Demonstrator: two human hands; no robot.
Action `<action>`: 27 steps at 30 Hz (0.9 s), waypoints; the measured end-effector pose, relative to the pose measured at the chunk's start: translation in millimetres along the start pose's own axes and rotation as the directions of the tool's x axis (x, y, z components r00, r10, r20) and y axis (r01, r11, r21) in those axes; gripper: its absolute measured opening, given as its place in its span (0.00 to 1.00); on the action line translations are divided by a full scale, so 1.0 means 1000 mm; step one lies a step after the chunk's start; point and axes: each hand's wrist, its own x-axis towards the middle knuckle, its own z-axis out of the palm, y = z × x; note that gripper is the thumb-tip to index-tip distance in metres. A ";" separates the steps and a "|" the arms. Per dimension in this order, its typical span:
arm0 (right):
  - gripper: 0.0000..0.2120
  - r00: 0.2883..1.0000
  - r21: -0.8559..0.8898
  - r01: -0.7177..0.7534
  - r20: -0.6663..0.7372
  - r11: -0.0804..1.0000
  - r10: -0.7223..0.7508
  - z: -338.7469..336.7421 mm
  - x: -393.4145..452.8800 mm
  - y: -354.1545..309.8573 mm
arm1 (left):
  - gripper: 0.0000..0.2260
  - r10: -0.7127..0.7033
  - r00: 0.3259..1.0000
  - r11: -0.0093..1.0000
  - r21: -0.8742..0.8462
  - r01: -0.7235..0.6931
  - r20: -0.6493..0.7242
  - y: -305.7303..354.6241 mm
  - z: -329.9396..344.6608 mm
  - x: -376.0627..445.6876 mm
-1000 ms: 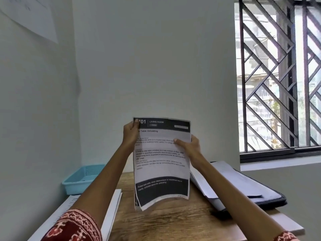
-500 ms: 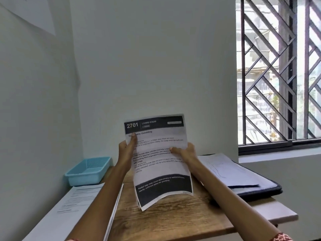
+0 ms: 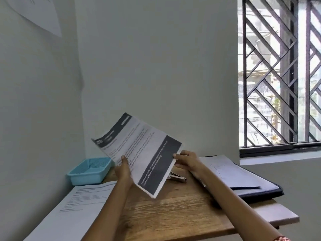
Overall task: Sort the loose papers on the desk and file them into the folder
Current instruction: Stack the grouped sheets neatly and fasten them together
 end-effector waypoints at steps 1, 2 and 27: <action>0.08 1.000 0.084 -0.018 0.014 0.996 0.016 0.005 -0.001 0.006 | 0.21 -0.056 0.998 0.998 -0.040 0.056 -0.002 -0.007 0.001 -0.004; 0.11 0.999 0.139 -0.035 0.007 0.990 0.034 0.012 -0.001 0.014 | 0.21 -0.095 0.995 0.992 -0.086 0.097 0.027 -0.017 0.003 -0.005; 0.31 0.981 -0.299 0.100 -0.130 0.949 -0.144 -0.017 0.007 0.017 | 0.07 -0.059 0.922 0.856 0.495 -0.151 0.383 0.046 -0.043 0.021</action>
